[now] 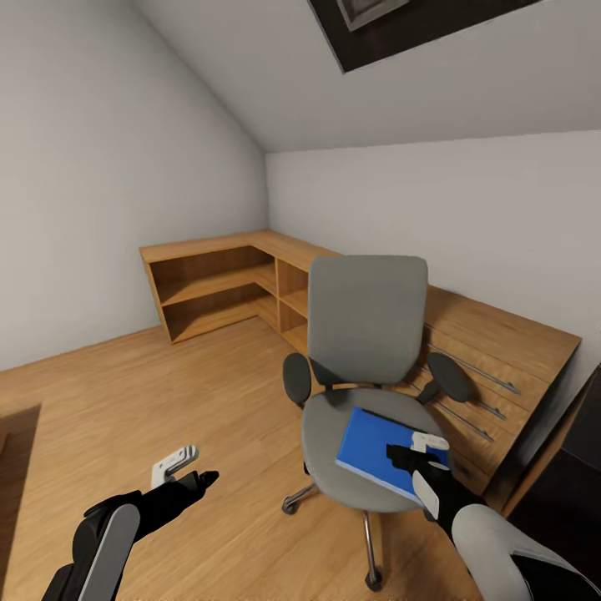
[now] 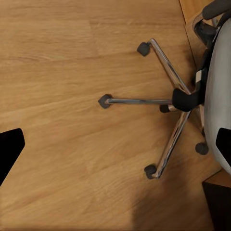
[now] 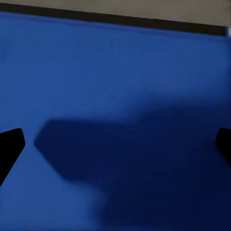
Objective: In the bedroom, organize the workspace by keeping the computer under the desk, ensuring the monitor is on the desk, placing the keyboard on the desk next to the monitor, placing the mouse on the desk next to the keyboard, moving the folder from the swivel chair onto the desk next to the mouse, stacking the notebook on top of the folder with the pen on top of the notebook, and positioning the swivel chair next to the desk.
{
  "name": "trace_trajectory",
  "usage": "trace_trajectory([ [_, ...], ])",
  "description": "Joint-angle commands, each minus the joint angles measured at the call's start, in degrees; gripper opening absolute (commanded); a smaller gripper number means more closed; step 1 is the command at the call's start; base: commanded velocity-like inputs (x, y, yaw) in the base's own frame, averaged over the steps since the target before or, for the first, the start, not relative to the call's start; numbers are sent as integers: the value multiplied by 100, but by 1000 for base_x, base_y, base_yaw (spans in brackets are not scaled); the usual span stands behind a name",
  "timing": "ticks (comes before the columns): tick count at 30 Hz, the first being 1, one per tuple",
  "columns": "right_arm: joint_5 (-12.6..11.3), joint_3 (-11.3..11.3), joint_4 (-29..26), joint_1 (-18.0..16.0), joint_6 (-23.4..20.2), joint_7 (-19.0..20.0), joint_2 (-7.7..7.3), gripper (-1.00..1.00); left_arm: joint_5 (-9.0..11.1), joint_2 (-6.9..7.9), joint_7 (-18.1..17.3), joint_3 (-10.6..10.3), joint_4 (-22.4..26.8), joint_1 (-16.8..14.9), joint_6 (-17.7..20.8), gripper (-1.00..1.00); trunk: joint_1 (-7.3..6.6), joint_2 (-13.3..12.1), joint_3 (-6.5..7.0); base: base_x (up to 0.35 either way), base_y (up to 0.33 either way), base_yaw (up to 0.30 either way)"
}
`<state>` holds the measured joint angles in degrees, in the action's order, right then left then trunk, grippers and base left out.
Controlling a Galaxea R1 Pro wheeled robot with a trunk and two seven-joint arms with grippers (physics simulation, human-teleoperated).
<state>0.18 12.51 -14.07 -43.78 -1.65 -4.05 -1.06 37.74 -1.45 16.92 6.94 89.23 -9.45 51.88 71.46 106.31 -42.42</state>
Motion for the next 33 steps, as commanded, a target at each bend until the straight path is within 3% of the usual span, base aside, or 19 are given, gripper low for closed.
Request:
trace_trajectory([
  [1,-9,41,106,1,-16,-17,0,100,62,-4,48,10,6,-4,24,100,0,2,-6,-18,0,0],
  [33,-9,41,106,1,-14,-14,0,100,66,-4,39,10,5,-4,31,100,0,2,-6,-40,0,0],
])
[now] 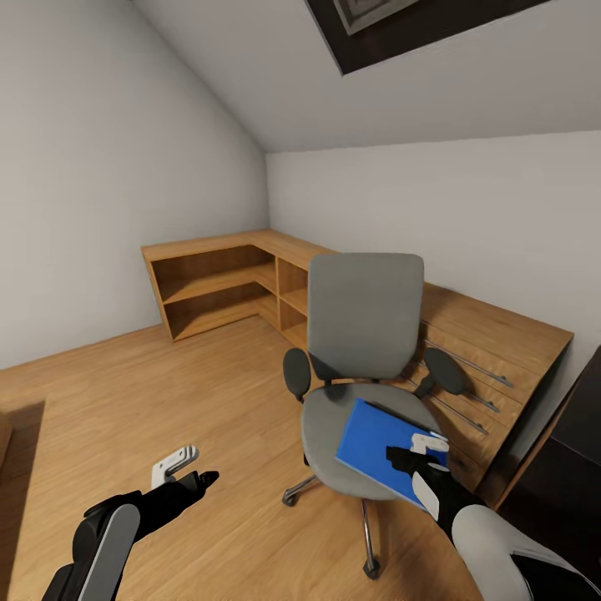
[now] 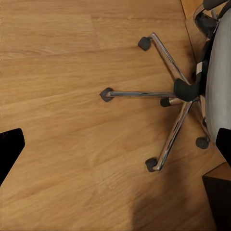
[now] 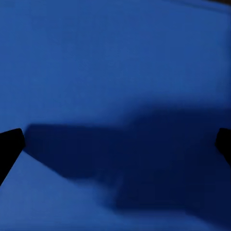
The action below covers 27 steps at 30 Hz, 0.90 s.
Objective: In the bedroom, organize the workspace by keeping the computer under the desk, ensuring the monitor is on the desk, placing the keyboard on the desk next to the monitor, placing the mouse on the desk next to the keyboard, moving the folder from the swivel chair onto the desk next to the mouse, stacking the notebook on top of the folder with the pen on top of the notebook, and positioning the swivel chair next to the desk.
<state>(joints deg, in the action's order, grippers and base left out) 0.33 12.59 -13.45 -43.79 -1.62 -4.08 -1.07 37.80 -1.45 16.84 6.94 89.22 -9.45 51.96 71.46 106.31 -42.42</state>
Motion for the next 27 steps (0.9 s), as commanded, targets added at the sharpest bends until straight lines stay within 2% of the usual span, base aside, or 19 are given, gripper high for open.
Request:
trace_trajectory([
  [1,-24,33,45,2,-18,-12,1,100,61,-5,48,9,6,-4,24,100,0,2,-6,-3,0,0],
  [7,-24,33,45,2,-16,-13,1,100,62,-5,48,9,-1,-4,25,100,0,2,-6,-1,0,0],
  [27,-24,33,43,2,-14,-4,1,100,61,-13,48,5,-1,-4,25,100,-439,-800,353,0,0,0],
])
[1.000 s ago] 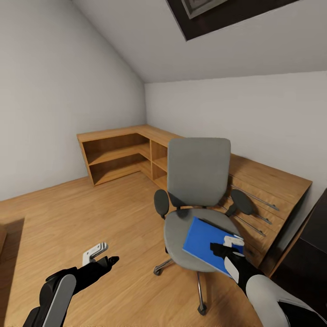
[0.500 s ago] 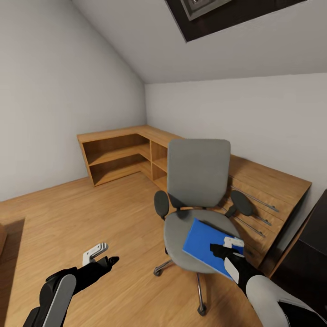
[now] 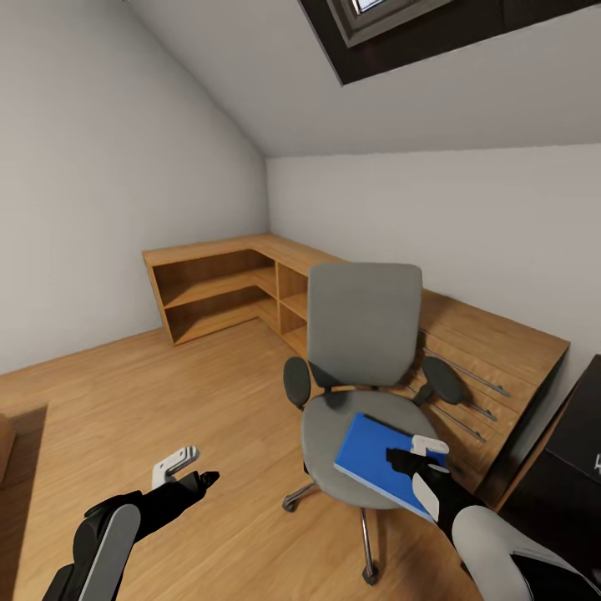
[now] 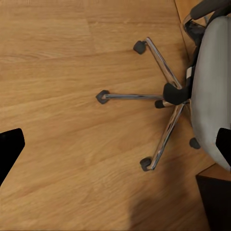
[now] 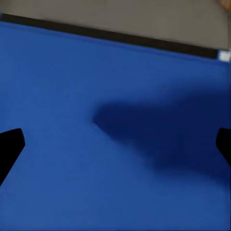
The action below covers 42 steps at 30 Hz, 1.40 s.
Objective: In the bedroom, organize the workspace by keeping the computer under the desk, ensuring the monitor is on the desk, placing the keyboard on the desk next to the monitor, placing the mouse on the desk next to the keyboard, moving the folder from the swivel chair onto the desk next to the mouse, stacking the notebook on top of the folder with the pen on top of the notebook, and positioning the swivel chair next to the desk.
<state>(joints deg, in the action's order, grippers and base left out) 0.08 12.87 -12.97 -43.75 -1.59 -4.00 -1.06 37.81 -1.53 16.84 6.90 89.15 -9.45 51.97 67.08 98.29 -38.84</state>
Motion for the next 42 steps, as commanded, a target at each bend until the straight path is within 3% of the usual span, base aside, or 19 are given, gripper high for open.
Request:
trace_trajectory([
  [1,-1,7,-8,-2,-17,-9,-2,100,60,-5,49,8,5,-4,24,100,-23,-39,13,0,0,0],
  [7,-15,5,-139,-2,-1,3,-8,100,68,-5,48,2,-45,-4,26,100,-67,-119,49,0,0,0],
  [10,-20,5,-503,19,-43,4,-4,100,65,-5,53,-3,-73,-4,24,100,-67,-119,49,0,0,0],
  [13,-26,8,-1097,198,-272,3,43,100,62,-5,55,-4,-79,-4,24,100,-67,-119,49,0,0,0],
  [16,-40,7,-2174,666,-972,-3,123,100,60,-5,56,-4,-82,-4,24,100,-67,-119,49,0,0,0],
  [17,-48,5,-2978,1063,-1460,-4,223,100,60,-5,56,-4,-84,-4,24,100,-67,-119,49,0,0,0],
  [20,-51,5,-3296,1254,-1636,0,299,100,60,-5,56,-4,-89,-4,24,100,-67,-119,49,2,0,0],
  [42,-40,-17,-3176,1351,-1710,23,337,100,60,-5,65,-13,-118,-4,15,100,-67,-119,49,204,0,0],
])
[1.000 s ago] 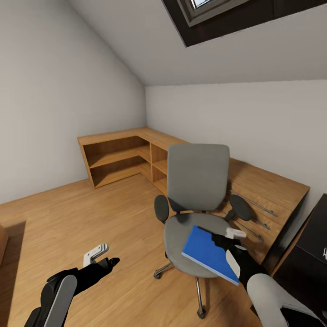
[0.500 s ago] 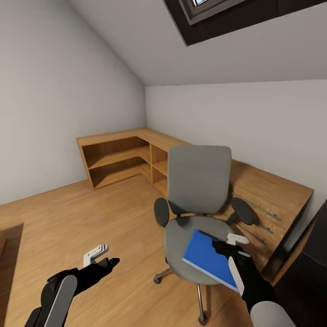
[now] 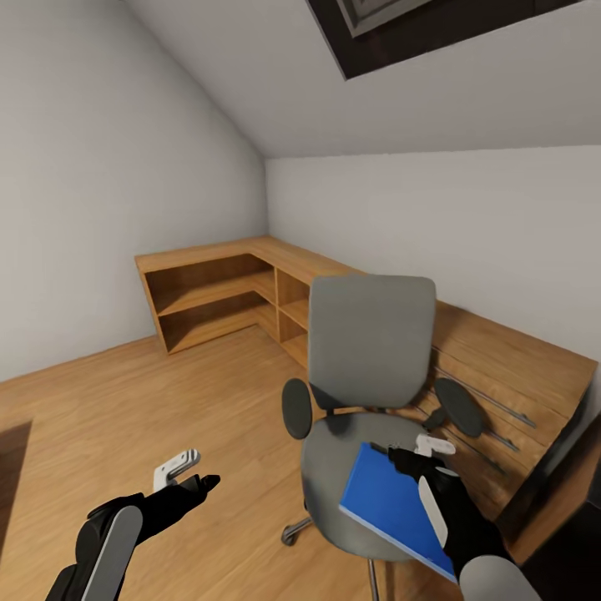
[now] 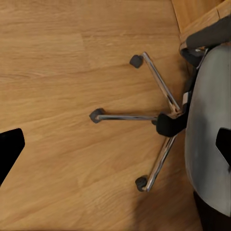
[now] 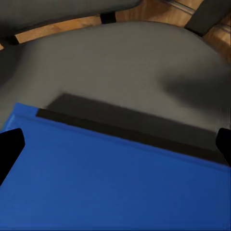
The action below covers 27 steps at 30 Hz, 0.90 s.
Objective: In the bedroom, organize the workspace by keeping the computer under the desk, ensuring the monitor is on the desk, placing the keyboard on the desk next to the monitor, placing the mouse on the desk next to the keyboard, moving the folder from the swivel chair onto the desk next to the mouse, stacking the notebook on top of the folder with the pen on top of the notebook, and positioning the swivel chair next to the desk.
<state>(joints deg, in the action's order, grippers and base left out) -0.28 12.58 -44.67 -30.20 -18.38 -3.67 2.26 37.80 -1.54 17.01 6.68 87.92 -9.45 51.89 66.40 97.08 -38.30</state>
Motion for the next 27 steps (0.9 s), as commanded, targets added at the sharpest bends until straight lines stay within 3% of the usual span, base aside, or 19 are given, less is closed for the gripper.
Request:
trace_trajectory([
  [1,-1,10,121,-3,-19,-10,-4,100,61,-4,46,9,5,-4,23,100,1,3,-6,90,0,0],
  [22,-23,58,351,-15,114,-38,-32,100,60,-4,39,9,-47,-4,25,100,1,3,-6,107,0,0],
  [27,-32,75,688,-38,108,-50,-40,100,65,-4,39,9,-49,-4,30,100,1,3,-6,164,0,0],
])
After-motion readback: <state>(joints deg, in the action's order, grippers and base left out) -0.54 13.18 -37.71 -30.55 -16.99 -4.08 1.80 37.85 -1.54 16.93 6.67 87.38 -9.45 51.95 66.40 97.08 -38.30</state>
